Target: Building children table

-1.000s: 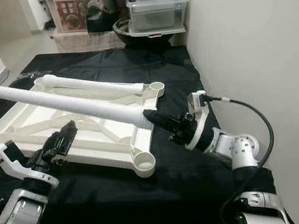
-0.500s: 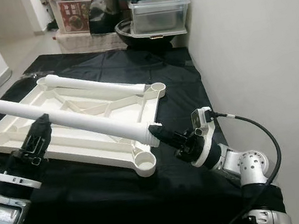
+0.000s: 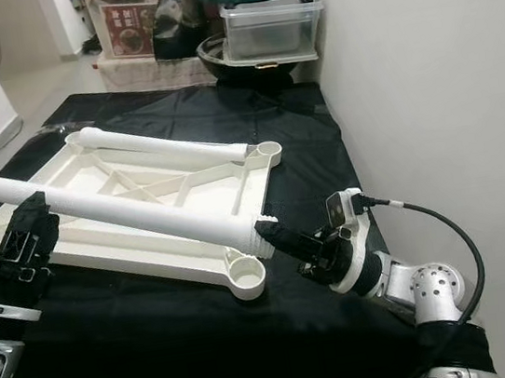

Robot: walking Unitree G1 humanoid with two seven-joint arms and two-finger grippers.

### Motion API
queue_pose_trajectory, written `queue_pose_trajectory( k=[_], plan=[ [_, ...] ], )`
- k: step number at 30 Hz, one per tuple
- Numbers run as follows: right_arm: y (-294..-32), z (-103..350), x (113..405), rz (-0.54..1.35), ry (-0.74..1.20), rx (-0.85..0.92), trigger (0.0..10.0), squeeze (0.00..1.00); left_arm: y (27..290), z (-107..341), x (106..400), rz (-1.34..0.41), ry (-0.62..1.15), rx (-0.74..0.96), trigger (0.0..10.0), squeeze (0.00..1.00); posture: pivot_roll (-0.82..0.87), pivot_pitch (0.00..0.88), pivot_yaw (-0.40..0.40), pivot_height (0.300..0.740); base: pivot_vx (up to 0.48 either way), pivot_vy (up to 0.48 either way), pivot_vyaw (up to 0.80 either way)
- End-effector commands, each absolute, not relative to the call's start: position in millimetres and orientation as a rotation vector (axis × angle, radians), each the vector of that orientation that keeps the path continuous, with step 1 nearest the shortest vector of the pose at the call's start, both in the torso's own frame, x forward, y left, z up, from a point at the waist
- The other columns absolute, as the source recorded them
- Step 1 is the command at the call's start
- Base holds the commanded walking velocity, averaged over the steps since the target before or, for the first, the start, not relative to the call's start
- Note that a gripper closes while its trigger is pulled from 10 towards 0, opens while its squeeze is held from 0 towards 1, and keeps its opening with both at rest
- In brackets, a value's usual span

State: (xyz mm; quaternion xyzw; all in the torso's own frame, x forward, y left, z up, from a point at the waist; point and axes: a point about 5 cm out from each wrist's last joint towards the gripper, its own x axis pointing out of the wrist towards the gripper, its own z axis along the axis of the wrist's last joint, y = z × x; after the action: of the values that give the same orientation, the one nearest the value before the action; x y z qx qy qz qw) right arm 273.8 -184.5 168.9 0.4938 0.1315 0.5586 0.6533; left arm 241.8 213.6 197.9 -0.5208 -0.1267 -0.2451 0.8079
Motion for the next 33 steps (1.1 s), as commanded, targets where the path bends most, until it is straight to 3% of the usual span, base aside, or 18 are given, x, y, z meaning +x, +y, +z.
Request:
queue_pose_trajectory(
  k=[1, 23, 24, 25, 26, 33],
  plan=[
    [-185.1, 171.2, 268.9, 1.302, 0.287, 1.117, 0.0, 0.00, 219.8, 194.8, 240.9, -0.509, -0.270, -1.139, 10.0, 0.00, 0.10, 0.043, -0.039, 0.740, 0.000, 0.000, 0.00],
    [-166.9, 167.3, 251.1, 1.419, 0.370, 1.069, 0.0, 0.00, 230.8, 206.6, 246.2, -0.542, -0.327, -1.172, 10.0, 0.00, 0.10, 0.040, -0.035, 0.740, 0.000, 0.000, 0.00],
    [-164.9, 165.7, 250.6, 1.421, 0.382, 1.062, 0.0, 0.00, 231.4, 208.1, 246.9, -0.544, -0.341, -1.185, 3.0, 0.00, 0.10, 0.041, -0.035, 0.740, 0.000, 0.000, 0.00],
    [-164.9, 165.7, 250.6, 1.421, 0.382, 1.062, 0.0, 0.00, 231.4, 208.1, 246.9, -0.544, -0.341, -1.185, 3.0, 0.00, 0.10, 0.041, -0.035, 0.740, 0.000, 0.000, 0.00],
    [-163.2, 165.4, 250.6, 1.425, 0.388, 1.058, 0.0, 0.00, 231.4, 209.8, 247.1, -0.554, -0.358, -1.203, 0.0, 0.00, 0.10, 0.042, -0.035, 0.740, 0.000, 0.000, 0.00],
    [-160.7, 166.2, 253.5, 1.422, 0.372, 1.056, 0.0, 0.00, 231.2, 211.0, 247.6, -0.561, -0.387, -1.250, 0.0, 0.00, 0.10, 0.037, -0.033, 0.740, 0.000, 0.000, 0.00]
  ],
)
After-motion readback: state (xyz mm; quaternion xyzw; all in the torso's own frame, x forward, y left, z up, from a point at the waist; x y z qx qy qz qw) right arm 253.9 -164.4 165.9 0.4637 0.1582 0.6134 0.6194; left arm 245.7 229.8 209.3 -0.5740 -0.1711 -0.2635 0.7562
